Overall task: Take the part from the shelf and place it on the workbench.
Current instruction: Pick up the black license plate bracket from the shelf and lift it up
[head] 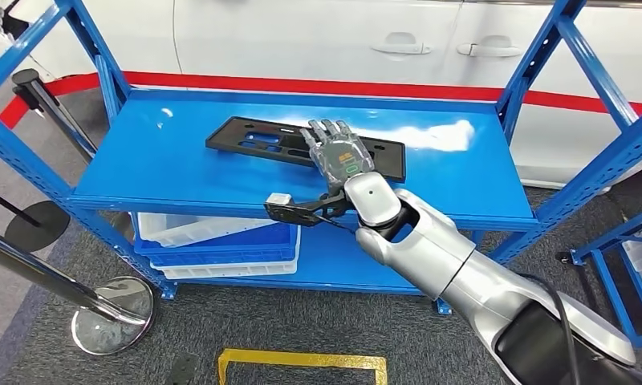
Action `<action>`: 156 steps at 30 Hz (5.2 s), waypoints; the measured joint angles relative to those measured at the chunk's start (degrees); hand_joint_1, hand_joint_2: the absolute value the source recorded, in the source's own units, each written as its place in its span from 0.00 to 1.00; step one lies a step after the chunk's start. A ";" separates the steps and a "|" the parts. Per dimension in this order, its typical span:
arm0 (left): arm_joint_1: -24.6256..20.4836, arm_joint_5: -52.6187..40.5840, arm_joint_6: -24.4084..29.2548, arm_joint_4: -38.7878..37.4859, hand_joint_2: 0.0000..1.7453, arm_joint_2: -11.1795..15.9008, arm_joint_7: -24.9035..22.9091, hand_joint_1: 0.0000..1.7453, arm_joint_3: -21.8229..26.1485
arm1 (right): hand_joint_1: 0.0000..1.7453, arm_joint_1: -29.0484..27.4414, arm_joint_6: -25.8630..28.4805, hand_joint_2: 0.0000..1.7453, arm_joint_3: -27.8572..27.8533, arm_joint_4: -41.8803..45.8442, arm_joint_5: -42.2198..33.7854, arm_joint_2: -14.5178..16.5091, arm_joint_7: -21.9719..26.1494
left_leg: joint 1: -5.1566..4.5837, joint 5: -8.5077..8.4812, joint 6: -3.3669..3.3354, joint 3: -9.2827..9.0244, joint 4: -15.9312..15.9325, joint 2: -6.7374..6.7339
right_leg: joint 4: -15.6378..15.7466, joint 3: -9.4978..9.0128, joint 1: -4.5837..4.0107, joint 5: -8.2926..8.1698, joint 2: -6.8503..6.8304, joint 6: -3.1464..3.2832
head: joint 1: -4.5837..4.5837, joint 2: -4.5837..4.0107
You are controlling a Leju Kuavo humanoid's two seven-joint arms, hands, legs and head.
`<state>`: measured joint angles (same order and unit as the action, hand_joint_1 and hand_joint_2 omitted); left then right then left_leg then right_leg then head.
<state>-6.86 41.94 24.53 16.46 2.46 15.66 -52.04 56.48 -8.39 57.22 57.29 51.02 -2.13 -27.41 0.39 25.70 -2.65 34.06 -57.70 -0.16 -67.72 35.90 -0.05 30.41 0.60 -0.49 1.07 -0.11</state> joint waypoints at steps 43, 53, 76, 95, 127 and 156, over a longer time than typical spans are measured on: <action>1.40 2.54 -0.14 -0.01 0.00 0.73 -4.27 0.00 -0.97 | 0.00 0.34 -25.57 1.00 5.15 -4.94 -10.17 1.15 0.03 | -0.14 0.43 1.87 0.44 -0.60 0.48 | 8.84 -0.01 -0.33 -6.18 0.07 1.79 | 0.02 0.00; 0.86 1.48 0.73 -0.01 0.00 0.66 -4.43 0.00 -1.34 | 0.00 -0.40 -26.04 1.00 8.11 -5.19 -13.63 0.61 -0.31 | 0.48 1.67 3.42 4.05 -7.15 0.41 | 9.64 -1.08 0.20 -6.10 0.18 2.41 | 0.26 0.00; -0.54 2.16 -4.65 -0.01 0.50 0.65 3.21 0.00 -2.27 | 1.00 -0.58 -20.76 1.00 10.28 -6.78 -12.99 -1.13 -2.47 | 0.37 1.28 3.01 -0.88 -0.27 0.49 | 10.24 -2.28 -0.01 -5.65 0.11 2.23 | 0.20 0.00; -0.85 2.46 -5.11 0.01 1.00 1.19 7.20 0.00 -2.27 | 1.00 -1.47 -7.22 1.00 8.40 -3.92 -1.41 -2.76 -6.07 | 0.39 -0.70 0.98 -1.14 1.94 0.22 | -1.73 3.80 0.17 0.19 0.03 0.13 | 0.17 0.00; 1.15 5.06 8.87 -0.01 1.00 0.33 0.49 0.00 -2.08 | 1.00 -3.94 13.62 1.00 0.30 23.12 21.61 -4.22 -6.07 | -0.38 2.06 1.36 0.12 -3.38 0.26 | 7.71 0.54 -0.45 -5.89 0.23 1.72 | 0.29 0.00; 1.18 5.71 10.73 -0.03 1.00 -1.22 -0.50 0.00 -2.04 | 1.00 -8.13 19.18 1.00 -4.11 33.16 22.07 -2.00 -1.98 | 0.02 3.98 2.07 -5.20 0.40 0.54 | 9.23 2.33 0.04 -9.84 -0.59 0.76 | 0.32 0.00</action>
<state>-5.68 47.66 35.26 16.44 1.24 15.16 -54.08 48.34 10.79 53.11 90.45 73.09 -4.13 -29.39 0.41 29.68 -0.58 28.86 -57.30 0.38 -58.49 38.22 -0.01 20.57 0.01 0.27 1.39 -0.11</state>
